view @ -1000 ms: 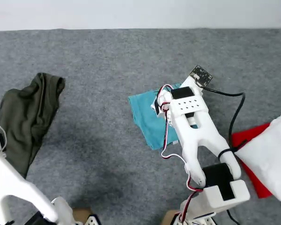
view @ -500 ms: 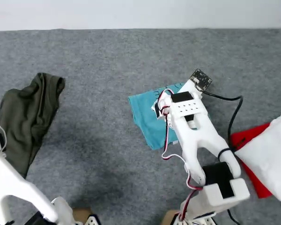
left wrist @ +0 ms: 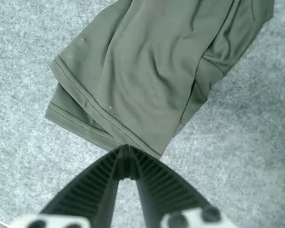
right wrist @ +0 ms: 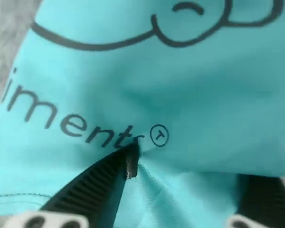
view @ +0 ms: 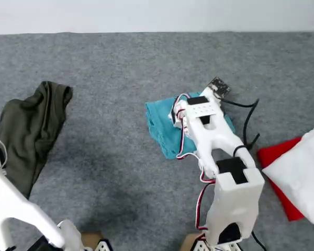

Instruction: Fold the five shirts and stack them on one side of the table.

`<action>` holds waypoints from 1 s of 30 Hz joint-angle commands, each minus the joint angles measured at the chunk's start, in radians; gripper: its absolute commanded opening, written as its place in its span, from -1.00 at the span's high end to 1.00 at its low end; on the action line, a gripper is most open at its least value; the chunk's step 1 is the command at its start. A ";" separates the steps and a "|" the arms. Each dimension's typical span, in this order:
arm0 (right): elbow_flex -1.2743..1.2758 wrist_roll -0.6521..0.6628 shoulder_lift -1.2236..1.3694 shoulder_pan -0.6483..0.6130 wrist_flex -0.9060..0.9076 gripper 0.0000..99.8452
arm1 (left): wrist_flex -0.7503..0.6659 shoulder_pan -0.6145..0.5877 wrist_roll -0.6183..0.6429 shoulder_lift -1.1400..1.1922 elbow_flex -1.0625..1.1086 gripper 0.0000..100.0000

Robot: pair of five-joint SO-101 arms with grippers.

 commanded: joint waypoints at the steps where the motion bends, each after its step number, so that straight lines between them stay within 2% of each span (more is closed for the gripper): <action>1: -0.091 -0.005 0.051 0.056 -0.012 0.65 | -0.018 0.005 -0.011 -0.025 -0.004 0.99; 4: -0.103 0.000 0.053 0.099 -0.012 1.00 | -0.018 0.005 -0.011 -0.025 -0.004 0.99; 6: -0.103 0.002 0.051 0.120 -0.008 0.93 | -0.018 0.005 -0.011 -0.025 -0.004 0.99; 9: -0.103 0.025 0.024 0.142 0.025 0.99 | -0.037 0.005 -0.011 -0.025 -0.004 0.99; 19: -0.098 0.060 -0.246 0.140 0.239 0.98 | -0.035 0.069 -0.011 -0.032 -0.008 0.99; 26: -0.098 0.152 -0.429 0.179 0.329 0.98 | -0.034 0.069 -0.011 -0.034 -0.010 0.99; 30: -0.098 0.247 -0.501 0.263 0.383 0.98 | -0.032 0.071 -0.009 -0.034 -0.010 0.99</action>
